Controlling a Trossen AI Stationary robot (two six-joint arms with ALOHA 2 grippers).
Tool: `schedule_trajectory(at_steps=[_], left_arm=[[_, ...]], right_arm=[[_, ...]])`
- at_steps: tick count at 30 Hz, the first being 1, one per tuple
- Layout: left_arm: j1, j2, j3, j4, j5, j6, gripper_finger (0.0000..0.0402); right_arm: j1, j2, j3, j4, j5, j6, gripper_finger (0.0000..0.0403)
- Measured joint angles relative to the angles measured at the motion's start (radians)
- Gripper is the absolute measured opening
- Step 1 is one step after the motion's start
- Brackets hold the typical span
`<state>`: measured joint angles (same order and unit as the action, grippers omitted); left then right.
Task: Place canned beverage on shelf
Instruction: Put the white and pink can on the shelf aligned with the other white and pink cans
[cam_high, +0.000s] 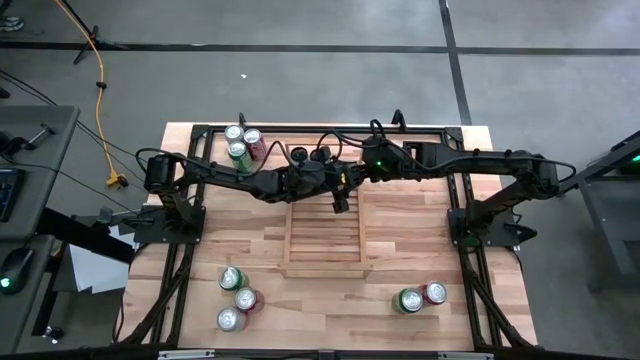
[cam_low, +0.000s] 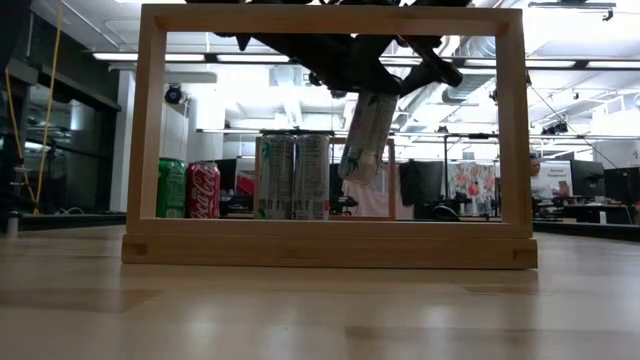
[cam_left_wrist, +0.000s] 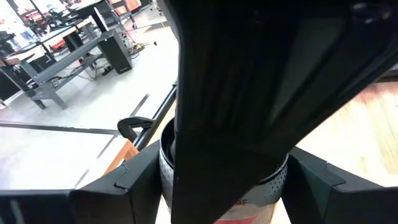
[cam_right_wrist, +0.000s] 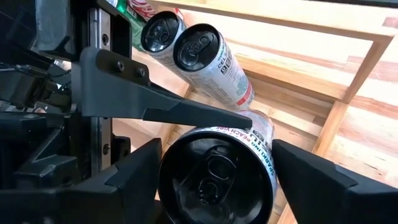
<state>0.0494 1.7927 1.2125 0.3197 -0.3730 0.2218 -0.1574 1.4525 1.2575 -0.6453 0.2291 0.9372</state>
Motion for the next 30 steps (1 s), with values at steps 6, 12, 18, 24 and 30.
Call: schedule_trajectory(at_steps=[6,12,18,24,30], left_arm=[[0.001,0.000,0.000,0.000,-0.004,0.000,0.0238],[0.001,0.000,0.000,0.000,0.000,0.000,0.0286],[0.001,0.000,0.000,-0.002,0.005,0.000,0.0327],[0.007,-0.011,0.001,-0.078,0.006,-0.016,0.0328],[0.005,-0.084,0.013,-0.279,0.064,-0.079,0.0328]], right_arm=[[0.000,0.001,0.000,0.001,0.006,0.001,0.0245],[0.000,0.001,0.000,0.001,0.003,-0.008,0.0245],[0.000,-0.001,-0.001,-0.013,-0.001,-0.026,0.0245],[-0.003,-0.001,-0.002,-0.026,0.008,-0.048,0.0245],[-0.037,0.002,-0.010,-0.071,0.013,-0.101,0.0245]])
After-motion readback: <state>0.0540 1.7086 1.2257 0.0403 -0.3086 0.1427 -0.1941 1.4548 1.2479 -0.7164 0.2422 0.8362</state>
